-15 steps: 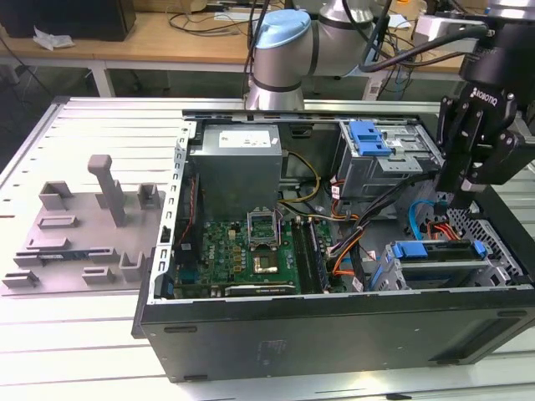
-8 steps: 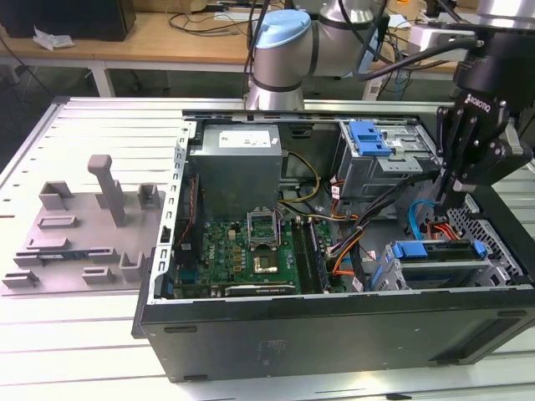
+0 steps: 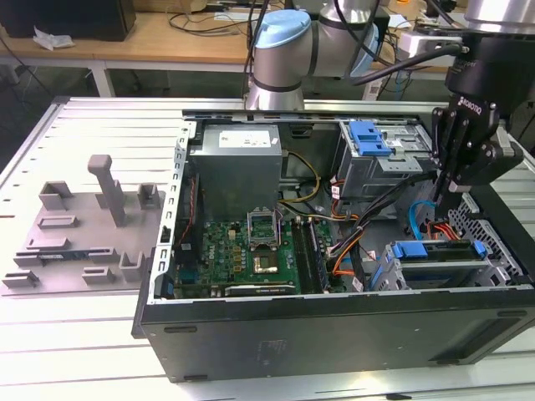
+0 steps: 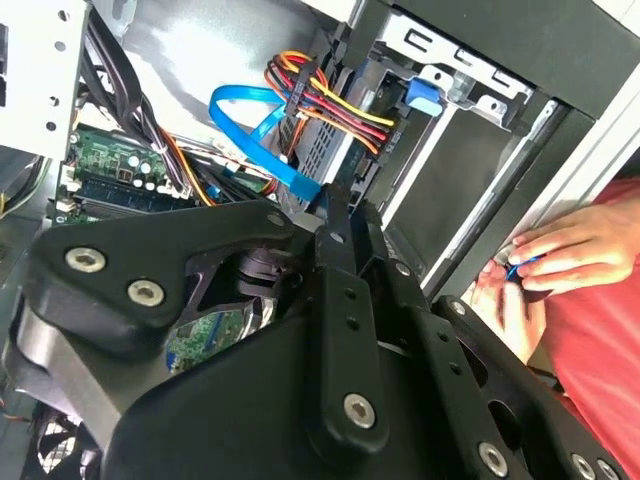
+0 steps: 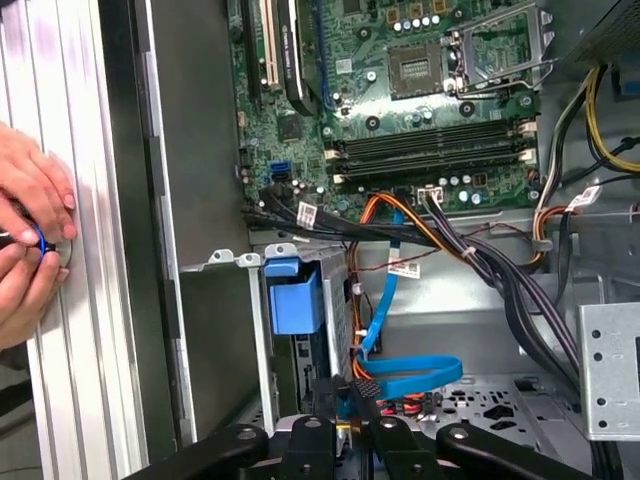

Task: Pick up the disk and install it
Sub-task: 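Insert the second disk wire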

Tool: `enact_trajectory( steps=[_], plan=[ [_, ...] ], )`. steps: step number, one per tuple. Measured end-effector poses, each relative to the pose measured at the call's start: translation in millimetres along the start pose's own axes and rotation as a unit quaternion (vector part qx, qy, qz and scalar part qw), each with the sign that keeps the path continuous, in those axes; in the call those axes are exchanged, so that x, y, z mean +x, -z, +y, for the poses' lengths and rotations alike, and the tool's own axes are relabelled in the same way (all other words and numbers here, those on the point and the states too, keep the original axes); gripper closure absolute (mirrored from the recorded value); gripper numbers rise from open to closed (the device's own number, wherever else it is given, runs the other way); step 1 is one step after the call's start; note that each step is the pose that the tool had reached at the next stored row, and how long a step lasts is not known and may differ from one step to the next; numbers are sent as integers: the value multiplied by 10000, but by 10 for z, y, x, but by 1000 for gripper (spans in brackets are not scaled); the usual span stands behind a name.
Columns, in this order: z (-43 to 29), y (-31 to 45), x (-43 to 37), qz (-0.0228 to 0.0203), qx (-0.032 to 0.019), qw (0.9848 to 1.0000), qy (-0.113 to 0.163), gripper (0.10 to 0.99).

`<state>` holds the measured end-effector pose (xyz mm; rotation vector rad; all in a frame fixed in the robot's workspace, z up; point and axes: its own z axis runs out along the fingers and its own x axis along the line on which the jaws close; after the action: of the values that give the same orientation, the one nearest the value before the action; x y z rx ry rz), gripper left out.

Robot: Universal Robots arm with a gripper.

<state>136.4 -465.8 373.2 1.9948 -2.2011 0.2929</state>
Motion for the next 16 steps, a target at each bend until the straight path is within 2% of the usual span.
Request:
enact_trajectory(
  steps=[1,3,5,9,10,11,12,13,16],
  plan=[
    [1,0,0,3,10,10000,-2,875],
    [6,-1,0,8,21,10000,-7,737],
    [0,-5,-1,7,17,10000,-22,737],
    [-20,-24,-9,15,-33,9998,-212,737],
    [-21,-31,-10,18,-47,9997,-223,737],
    [-23,-35,-11,26,-88,9997,-212,737],
    [-25,-40,-13,44,-156,9997,-194,737],
    [-30,-43,-15,72,-178,9996,-188,737],
    [-33,-49,-16,153,-170,9996,-188,737]
  ],
)
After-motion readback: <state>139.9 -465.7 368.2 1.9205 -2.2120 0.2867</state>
